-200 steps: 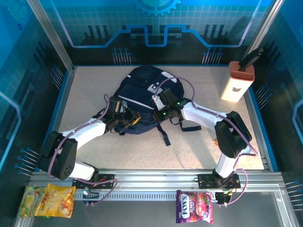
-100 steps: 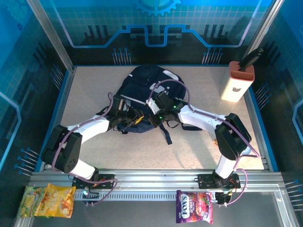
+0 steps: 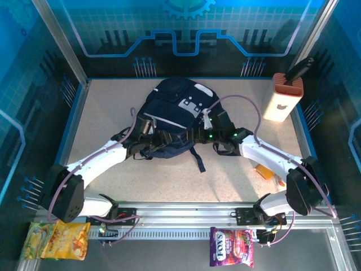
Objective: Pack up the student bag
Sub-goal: Unzip the student bag at the top-center of the table.
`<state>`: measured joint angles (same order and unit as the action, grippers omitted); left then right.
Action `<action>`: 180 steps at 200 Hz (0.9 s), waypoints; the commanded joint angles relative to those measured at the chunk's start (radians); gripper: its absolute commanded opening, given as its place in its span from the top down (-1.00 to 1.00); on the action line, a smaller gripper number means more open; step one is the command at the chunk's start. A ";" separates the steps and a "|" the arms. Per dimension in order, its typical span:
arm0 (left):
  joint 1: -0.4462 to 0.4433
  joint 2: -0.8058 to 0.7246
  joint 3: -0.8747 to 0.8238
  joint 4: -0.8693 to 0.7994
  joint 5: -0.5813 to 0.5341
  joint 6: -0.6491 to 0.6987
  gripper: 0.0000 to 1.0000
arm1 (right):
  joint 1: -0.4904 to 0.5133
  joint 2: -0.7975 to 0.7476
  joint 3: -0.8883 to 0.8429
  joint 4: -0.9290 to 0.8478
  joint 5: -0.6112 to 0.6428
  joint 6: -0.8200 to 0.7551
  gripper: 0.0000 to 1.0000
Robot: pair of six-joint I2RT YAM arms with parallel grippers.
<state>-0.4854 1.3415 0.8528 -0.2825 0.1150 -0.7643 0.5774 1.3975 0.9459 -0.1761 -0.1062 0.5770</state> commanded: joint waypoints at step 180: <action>-0.310 0.361 0.398 -0.268 -0.506 0.110 0.43 | -0.152 -0.105 -0.207 0.174 0.000 0.303 -0.67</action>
<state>-0.7883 1.6909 1.2224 -0.5018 -0.3496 -0.6502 0.4374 1.2850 0.7521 -0.0391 -0.0875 0.8539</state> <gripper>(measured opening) 0.305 0.836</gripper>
